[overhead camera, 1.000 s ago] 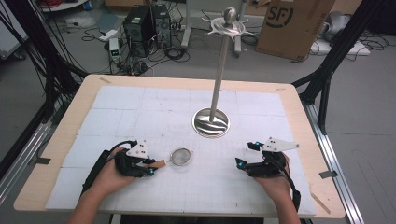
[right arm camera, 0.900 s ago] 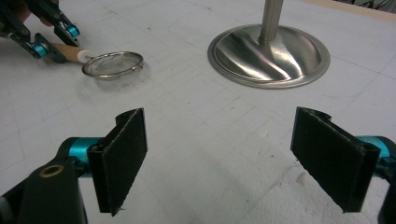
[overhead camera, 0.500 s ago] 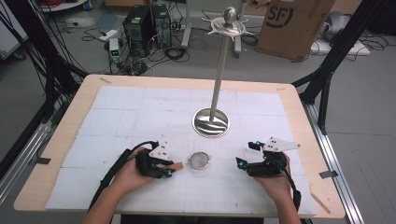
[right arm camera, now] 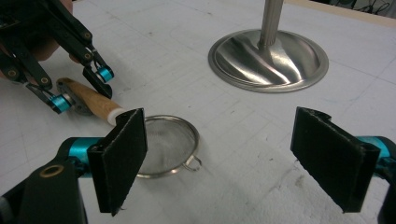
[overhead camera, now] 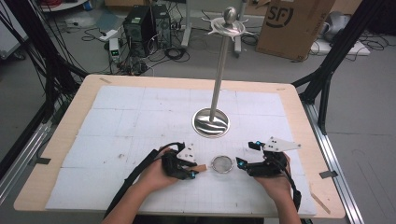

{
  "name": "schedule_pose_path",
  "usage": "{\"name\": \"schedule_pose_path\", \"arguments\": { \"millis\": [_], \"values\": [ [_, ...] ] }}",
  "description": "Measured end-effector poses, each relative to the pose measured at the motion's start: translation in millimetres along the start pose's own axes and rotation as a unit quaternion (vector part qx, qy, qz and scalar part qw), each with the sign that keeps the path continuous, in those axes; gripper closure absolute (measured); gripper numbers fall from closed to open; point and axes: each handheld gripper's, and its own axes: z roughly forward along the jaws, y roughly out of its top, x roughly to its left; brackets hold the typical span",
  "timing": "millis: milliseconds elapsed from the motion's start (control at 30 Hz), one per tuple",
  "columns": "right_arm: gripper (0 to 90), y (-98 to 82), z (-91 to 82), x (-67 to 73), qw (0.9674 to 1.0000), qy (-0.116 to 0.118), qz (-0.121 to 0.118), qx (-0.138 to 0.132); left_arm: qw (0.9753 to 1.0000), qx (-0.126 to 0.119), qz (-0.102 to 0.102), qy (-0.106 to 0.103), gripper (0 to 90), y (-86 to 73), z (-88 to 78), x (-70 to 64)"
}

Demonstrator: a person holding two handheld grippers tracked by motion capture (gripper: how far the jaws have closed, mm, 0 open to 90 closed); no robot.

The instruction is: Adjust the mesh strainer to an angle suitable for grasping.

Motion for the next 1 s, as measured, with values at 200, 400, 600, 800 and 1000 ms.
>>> {"name": "schedule_pose_path", "arguments": {
  "millis": [200, 400, 600, 800, 1000],
  "values": [
    [17.6, -0.1, 0.1, -0.4, 1.0000, 0.001, 0.000, -0.001, 1.0000, -0.005, 0.004, -0.001, 68.2, 13.2, 12.9, -3.2],
    [17.6, -0.1, 0.4, -0.3, 1.0000, 0.002, 0.001, -0.001, 0.9999, -0.003, 0.014, 0.000, 67.3, 21.3, 20.1, -7.2],
    [17.7, 0.0, -0.3, -0.4, 1.0000, 0.002, 0.001, -0.002, 0.9999, -0.002, 0.011, 0.007, 59.3, 16.9, 15.8, -7.6],
    [17.7, -0.2, -0.2, -0.2, 1.0000, 0.002, 0.002, -0.001, 0.9998, -0.007, -0.007, 0.016, 56.9, 1.9, 4.1, -2.0],
    [17.7, -0.2, -0.1, -0.1, 1.0000, 0.001, 0.002, -0.001, 0.9984, -0.015, -0.037, 0.040, 56.8, -9.9, -6.9, 9.5]
  ]
}}
